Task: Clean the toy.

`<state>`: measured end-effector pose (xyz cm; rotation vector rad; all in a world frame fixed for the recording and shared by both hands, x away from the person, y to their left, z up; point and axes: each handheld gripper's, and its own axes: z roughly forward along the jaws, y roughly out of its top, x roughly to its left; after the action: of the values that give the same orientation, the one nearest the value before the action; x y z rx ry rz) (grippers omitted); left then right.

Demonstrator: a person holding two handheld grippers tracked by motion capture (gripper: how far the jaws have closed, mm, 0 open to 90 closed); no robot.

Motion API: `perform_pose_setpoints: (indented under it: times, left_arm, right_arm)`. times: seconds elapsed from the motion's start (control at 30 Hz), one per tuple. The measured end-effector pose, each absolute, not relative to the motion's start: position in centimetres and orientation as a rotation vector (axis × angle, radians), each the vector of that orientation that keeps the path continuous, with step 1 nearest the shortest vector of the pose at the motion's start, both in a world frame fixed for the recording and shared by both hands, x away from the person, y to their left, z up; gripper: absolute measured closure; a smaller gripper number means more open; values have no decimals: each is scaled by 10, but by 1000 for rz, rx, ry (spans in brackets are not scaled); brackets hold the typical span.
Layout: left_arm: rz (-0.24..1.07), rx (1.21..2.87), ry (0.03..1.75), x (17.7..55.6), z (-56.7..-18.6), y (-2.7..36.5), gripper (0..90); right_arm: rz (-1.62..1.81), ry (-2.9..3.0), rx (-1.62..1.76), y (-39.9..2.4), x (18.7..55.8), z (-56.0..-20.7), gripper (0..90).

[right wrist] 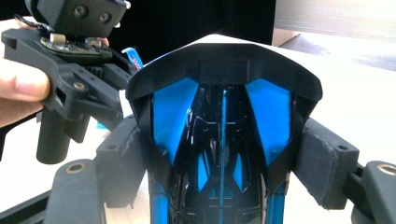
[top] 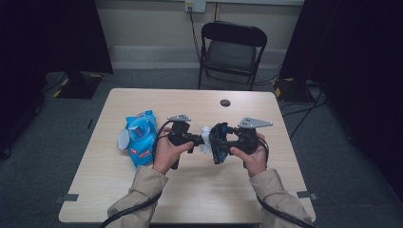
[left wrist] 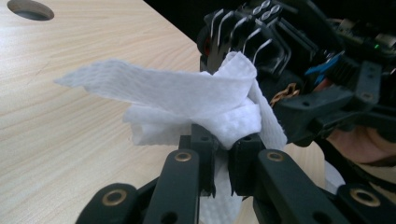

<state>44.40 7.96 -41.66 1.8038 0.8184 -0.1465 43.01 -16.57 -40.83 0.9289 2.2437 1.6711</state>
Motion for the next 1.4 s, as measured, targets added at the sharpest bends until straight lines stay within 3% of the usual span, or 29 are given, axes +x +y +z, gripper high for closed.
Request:
perform_pose_setpoints:
  times: [1.4]
  left_arm:
    - [-196,1850,847,434,-451,60,826]
  right_arm:
    - [1726,2176,913,-165,435,-384,255]
